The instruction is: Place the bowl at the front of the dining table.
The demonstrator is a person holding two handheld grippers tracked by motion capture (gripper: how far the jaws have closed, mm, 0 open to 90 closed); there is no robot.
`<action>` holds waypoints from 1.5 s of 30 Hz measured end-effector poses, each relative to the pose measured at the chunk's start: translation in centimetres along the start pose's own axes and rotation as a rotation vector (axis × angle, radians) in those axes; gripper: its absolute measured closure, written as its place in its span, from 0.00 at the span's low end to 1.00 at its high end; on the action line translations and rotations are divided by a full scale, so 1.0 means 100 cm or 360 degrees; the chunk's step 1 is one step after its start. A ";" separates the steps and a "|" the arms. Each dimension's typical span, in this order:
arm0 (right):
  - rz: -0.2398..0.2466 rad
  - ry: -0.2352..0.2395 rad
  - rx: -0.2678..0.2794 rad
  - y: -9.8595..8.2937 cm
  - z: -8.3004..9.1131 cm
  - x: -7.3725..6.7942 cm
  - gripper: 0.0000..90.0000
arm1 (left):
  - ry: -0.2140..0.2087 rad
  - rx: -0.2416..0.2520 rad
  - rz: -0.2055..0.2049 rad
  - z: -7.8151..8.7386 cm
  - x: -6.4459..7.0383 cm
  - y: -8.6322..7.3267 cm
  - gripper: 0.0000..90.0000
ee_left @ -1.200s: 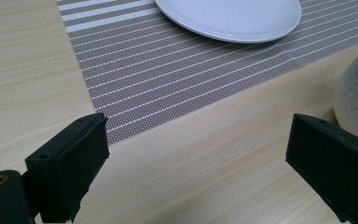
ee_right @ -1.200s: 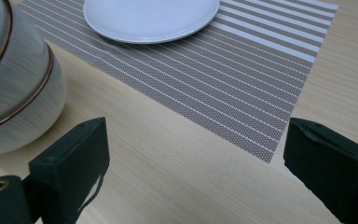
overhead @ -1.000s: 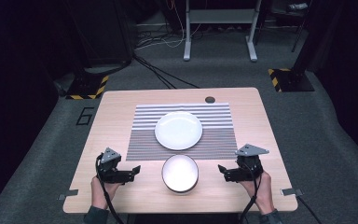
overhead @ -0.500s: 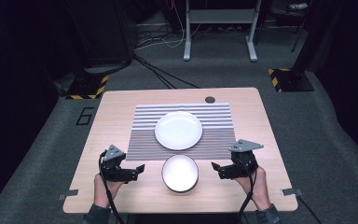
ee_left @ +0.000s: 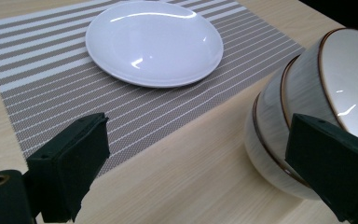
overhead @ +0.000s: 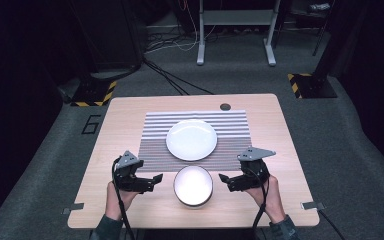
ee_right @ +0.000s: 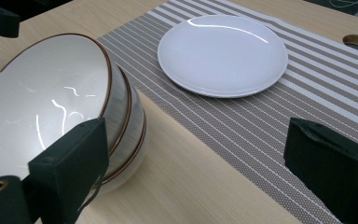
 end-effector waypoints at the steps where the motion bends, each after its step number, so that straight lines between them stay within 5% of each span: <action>1: 0.0010 0.0001 -0.0001 0.001 0.000 -0.001 0.06 | -0.0001 0.0004 -0.0007 0.001 0.001 0.002 0.07; 13: 0.0096 0.0080 -0.0003 0.019 -0.008 -0.021 0.06 | -0.0075 0.0015 -0.0065 -0.003 0.022 0.017 0.07; 24: 0.0096 0.0149 -0.0048 0.020 -0.028 -0.029 0.06 | -0.0140 0.0008 -0.0090 -0.011 0.036 0.020 0.08; 45: 0.0077 0.0164 -0.0290 0.000 -0.079 -0.038 0.07 | -0.0243 -0.0156 -0.0173 -0.044 0.068 0.000 0.12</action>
Point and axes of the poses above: each handheld gripper's, and its own axes: z roughly backward along the jaws, y roughly out of its top, x roughly to its right, the point moved 7 cm from there along -z, roughly forward along the jaws, and after that the axes turned 13 degrees about y, right-handed, at the moved point
